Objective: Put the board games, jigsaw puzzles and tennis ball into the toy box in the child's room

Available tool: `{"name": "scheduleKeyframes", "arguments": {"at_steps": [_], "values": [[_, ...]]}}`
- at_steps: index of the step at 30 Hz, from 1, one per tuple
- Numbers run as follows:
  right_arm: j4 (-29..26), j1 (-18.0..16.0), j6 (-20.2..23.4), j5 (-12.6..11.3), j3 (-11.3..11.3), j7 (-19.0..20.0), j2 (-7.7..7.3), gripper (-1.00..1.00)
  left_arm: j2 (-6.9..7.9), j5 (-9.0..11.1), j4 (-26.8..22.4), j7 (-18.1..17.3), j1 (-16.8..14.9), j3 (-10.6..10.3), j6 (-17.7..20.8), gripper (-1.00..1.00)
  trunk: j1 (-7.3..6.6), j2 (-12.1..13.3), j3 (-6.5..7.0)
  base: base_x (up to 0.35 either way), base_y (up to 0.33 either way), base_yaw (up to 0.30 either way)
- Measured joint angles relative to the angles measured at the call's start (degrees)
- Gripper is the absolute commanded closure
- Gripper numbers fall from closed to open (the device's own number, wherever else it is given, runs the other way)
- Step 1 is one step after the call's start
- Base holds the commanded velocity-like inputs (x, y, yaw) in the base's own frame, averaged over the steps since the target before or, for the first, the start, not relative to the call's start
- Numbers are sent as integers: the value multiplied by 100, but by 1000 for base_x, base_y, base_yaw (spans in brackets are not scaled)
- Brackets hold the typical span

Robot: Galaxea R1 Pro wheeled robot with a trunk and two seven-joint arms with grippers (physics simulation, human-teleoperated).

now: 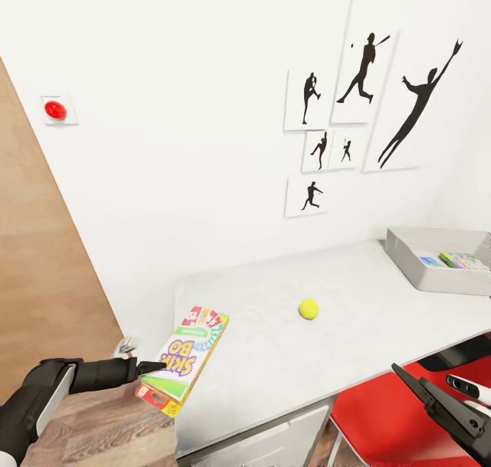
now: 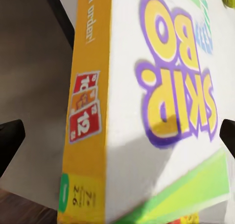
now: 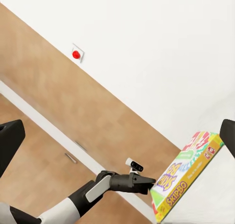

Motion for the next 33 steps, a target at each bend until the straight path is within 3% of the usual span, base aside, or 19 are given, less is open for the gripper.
{"name": "scheduleKeyframes", "arguments": {"at_steps": [33], "values": [[-3,0,0,4,0,2,-1,-100,-1,-2,0,-88,3,9,33,-100,-1,0,0,-16,-15,0]]}}
